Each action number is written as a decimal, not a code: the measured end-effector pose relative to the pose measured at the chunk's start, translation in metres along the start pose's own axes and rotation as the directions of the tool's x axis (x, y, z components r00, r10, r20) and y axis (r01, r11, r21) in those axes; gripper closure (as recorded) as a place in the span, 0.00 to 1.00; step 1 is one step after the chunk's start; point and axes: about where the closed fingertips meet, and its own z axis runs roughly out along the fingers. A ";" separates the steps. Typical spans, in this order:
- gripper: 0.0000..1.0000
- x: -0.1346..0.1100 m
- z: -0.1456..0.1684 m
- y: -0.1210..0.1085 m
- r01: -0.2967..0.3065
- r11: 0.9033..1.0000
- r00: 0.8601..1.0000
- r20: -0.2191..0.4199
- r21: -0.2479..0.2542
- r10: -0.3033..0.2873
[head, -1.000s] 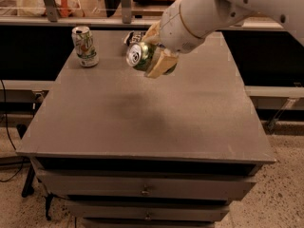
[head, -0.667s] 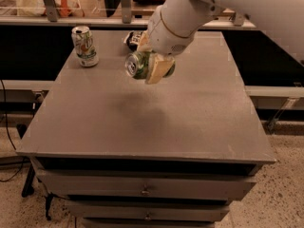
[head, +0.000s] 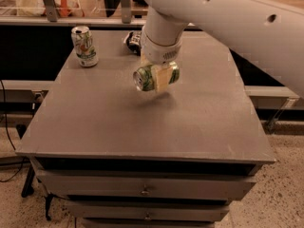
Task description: Knock green can over
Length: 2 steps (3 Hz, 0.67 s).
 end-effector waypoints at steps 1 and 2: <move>0.83 0.007 0.018 0.003 0.009 0.997 0.999 -0.051 -0.079 -0.013; 0.60 0.012 0.028 0.007 0.006 0.991 0.997 -0.079 -0.131 -0.017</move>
Offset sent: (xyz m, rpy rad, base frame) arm 0.0104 -0.0153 -0.0409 -0.1892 0.1264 -0.0247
